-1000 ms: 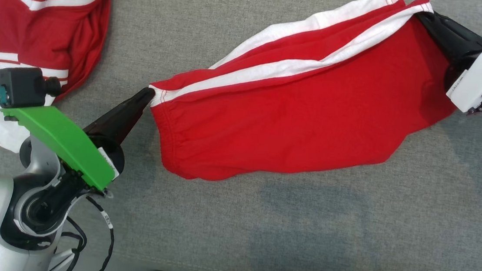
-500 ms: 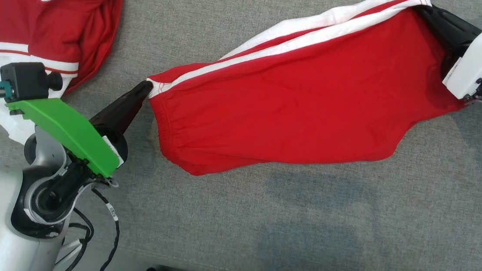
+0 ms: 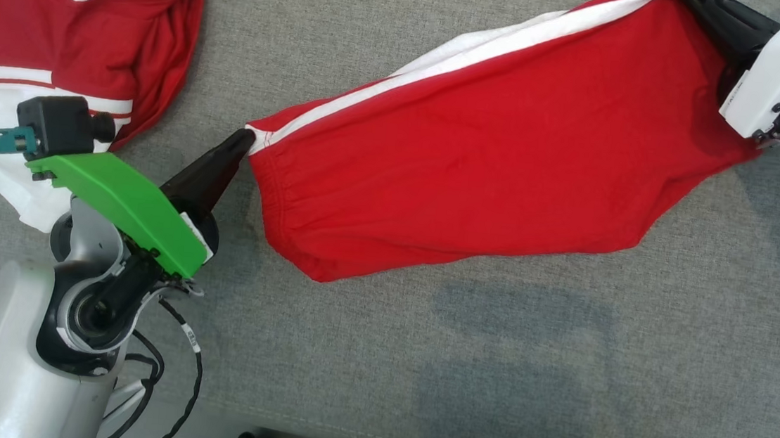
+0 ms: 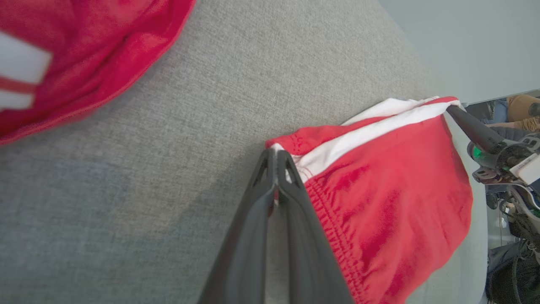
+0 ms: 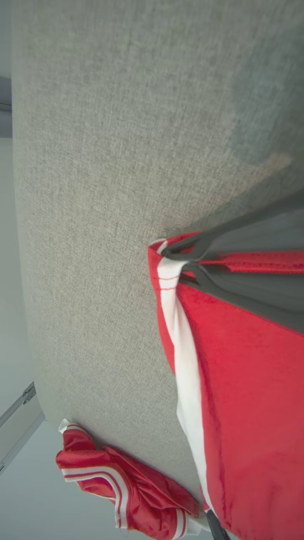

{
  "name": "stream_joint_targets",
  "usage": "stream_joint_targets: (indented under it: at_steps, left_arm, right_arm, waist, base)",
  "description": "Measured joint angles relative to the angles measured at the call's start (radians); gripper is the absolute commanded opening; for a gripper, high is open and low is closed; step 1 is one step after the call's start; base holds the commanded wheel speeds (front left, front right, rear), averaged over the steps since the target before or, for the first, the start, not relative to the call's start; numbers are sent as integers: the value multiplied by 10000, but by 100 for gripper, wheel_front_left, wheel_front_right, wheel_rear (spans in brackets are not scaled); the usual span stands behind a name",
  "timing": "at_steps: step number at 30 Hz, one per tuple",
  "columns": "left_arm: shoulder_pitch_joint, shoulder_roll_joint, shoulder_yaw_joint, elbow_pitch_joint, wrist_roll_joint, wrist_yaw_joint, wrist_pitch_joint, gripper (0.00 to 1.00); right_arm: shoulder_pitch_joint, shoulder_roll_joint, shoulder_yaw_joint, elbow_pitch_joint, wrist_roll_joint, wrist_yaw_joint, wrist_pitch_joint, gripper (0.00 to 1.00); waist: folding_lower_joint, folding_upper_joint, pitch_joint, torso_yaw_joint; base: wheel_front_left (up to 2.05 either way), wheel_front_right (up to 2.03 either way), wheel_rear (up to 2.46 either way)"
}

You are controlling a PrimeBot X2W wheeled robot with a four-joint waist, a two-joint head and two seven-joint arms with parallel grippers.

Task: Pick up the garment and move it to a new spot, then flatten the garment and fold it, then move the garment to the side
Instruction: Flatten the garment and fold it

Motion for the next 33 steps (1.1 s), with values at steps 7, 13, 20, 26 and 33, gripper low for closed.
stream_joint_targets:
  at_steps: [7, 13, 20, 26, 33]
  left_arm:
    - [-2, -19, -121, 161, 391, 0, -4, 0]
    - [-12, -6, -150, 326, 525, 6, -13, 95]
    - [-12, 201, -15, 416, 1081, 19, -424, 100]
    - [-12, 1026, 368, -25, 2635, 21, -1615, 100]
    - [411, 884, -96, -500, 3486, 21, -2362, 100]
  right_arm:
    - [-77, 280, 134, 299, -86, 123, -6, 0]
    - [-209, 487, 259, 512, -284, 236, -27, 100]
    - [-265, 650, 424, 773, -426, 531, -360, 100]
    - [-226, 560, 403, 894, -470, 629, -627, 100]
    - [608, 157, 376, 1290, -31, 629, -336, 100]
  waist:
    - [0, 1, -41, 45]
    - [0, 0, -55, -7]
    - [0, 0, -292, -215]
    - [-1, 0, -699, -436]
    - [0, 0, -1237, -622]
  base:
    - [0, 0, 0]
    - [0, 0, 0]
    - [0, 0, 0]
    - [0, 0, 0]
    - [0, 0, 0]
